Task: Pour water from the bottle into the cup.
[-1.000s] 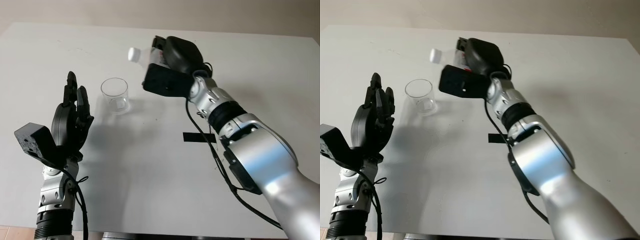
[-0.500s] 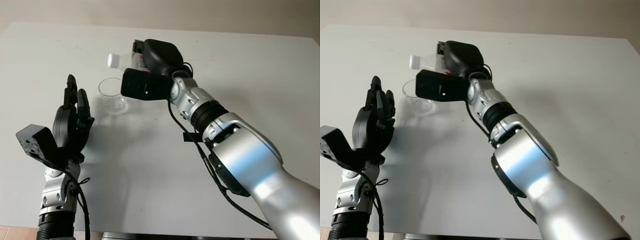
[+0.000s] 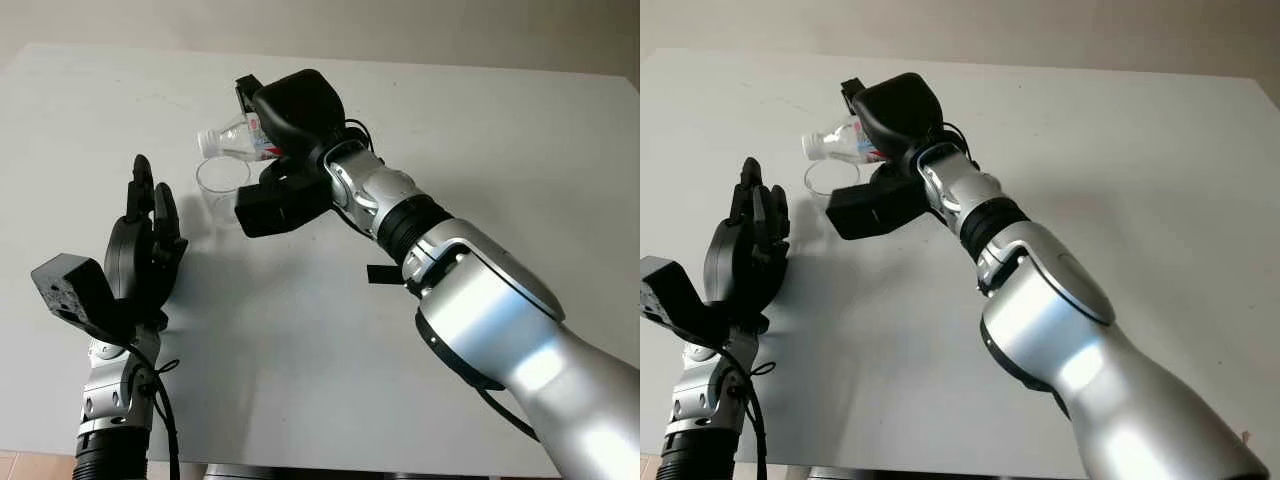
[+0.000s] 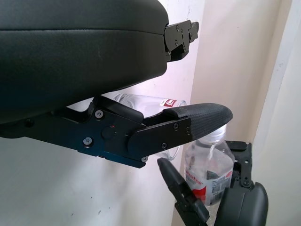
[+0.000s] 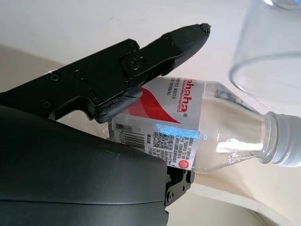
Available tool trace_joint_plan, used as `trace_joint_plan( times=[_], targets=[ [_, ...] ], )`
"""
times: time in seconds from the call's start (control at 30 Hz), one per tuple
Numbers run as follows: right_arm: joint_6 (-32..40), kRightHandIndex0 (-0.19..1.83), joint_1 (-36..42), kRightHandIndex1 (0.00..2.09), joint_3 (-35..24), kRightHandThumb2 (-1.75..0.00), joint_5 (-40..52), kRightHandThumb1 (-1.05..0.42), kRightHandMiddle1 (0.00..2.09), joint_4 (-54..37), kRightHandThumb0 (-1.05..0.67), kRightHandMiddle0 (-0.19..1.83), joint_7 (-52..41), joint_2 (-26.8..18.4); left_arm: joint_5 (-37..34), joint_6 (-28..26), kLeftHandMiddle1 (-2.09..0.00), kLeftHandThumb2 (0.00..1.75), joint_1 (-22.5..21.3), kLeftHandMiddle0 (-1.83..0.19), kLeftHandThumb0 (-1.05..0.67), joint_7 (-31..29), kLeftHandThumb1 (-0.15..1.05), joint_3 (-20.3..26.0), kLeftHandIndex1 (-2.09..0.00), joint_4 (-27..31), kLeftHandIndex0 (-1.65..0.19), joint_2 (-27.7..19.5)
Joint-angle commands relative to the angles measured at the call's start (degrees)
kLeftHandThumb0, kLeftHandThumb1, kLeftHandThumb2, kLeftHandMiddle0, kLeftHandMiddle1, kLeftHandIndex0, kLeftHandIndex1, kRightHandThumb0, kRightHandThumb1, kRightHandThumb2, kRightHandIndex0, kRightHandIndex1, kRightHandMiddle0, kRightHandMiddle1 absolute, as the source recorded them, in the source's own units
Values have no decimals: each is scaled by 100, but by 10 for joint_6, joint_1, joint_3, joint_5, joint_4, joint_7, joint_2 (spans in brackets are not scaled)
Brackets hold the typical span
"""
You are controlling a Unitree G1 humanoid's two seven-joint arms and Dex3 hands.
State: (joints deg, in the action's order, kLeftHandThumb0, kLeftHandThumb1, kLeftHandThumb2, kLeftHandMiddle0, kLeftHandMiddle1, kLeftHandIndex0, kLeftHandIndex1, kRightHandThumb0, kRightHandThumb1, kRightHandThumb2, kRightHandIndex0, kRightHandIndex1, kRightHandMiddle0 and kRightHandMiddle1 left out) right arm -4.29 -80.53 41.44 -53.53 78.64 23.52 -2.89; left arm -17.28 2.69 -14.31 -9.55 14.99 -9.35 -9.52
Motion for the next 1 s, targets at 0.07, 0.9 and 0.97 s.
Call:
trace_joint_plan(
  times=[0.07, 0.9, 0.97],
  targets=[
    [1, 72, -22, 209, 29, -5, -29, -96, 149, -1, -41, 25, 19, -12, 2, 6, 0, 64, 3, 19, -77, -3, 105, 3, 0, 2, 19, -3],
    [-22, 92, -36, 209, 98, -5, -89, -99, 195, 0, -40, 22, 71, -35, 4, 16, 0, 66, -6, 19, -75, -5, 105, 3, 0, -10, 19, -4],
    [-30, 91, -39, 209, 112, -5, -103, -99, 195, 1, -39, 21, 80, -39, 3, 17, 0, 66, -5, 19, -75, -6, 105, 3, 0, -10, 19, -4]
  ],
)
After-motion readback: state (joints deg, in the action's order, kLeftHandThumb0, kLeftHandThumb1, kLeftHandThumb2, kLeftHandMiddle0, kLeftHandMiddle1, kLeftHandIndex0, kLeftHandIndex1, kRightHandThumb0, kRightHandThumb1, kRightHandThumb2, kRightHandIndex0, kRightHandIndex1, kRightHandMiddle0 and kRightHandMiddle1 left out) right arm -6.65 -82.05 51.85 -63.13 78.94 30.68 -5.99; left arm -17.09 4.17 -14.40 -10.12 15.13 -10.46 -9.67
